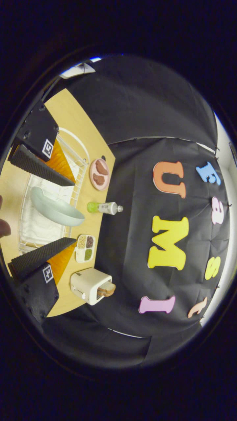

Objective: Take the plate from the dish rack, then take the spoon from the basket and place it into the plate.

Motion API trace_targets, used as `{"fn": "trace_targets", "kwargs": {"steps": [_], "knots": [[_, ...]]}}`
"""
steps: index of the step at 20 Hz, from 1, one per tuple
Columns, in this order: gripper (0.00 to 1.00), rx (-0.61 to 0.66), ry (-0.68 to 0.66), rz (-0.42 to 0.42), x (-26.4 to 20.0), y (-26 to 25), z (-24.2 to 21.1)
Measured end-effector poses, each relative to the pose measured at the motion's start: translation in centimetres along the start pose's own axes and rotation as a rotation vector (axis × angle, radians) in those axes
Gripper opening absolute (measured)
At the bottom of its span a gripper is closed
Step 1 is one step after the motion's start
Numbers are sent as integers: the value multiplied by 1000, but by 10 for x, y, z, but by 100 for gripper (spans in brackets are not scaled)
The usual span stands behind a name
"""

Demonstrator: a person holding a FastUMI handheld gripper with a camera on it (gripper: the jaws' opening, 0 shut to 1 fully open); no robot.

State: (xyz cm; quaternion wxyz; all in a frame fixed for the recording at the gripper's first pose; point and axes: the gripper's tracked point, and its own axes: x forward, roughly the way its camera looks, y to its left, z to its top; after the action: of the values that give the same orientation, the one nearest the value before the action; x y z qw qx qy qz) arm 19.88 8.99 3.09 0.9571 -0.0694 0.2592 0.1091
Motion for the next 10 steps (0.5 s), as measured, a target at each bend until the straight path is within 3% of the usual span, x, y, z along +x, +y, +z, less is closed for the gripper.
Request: {"fn": "trace_targets", "kwargs": {"steps": [10], "knots": [[97, 117, 266, -9, 75, -6, -37]]}}
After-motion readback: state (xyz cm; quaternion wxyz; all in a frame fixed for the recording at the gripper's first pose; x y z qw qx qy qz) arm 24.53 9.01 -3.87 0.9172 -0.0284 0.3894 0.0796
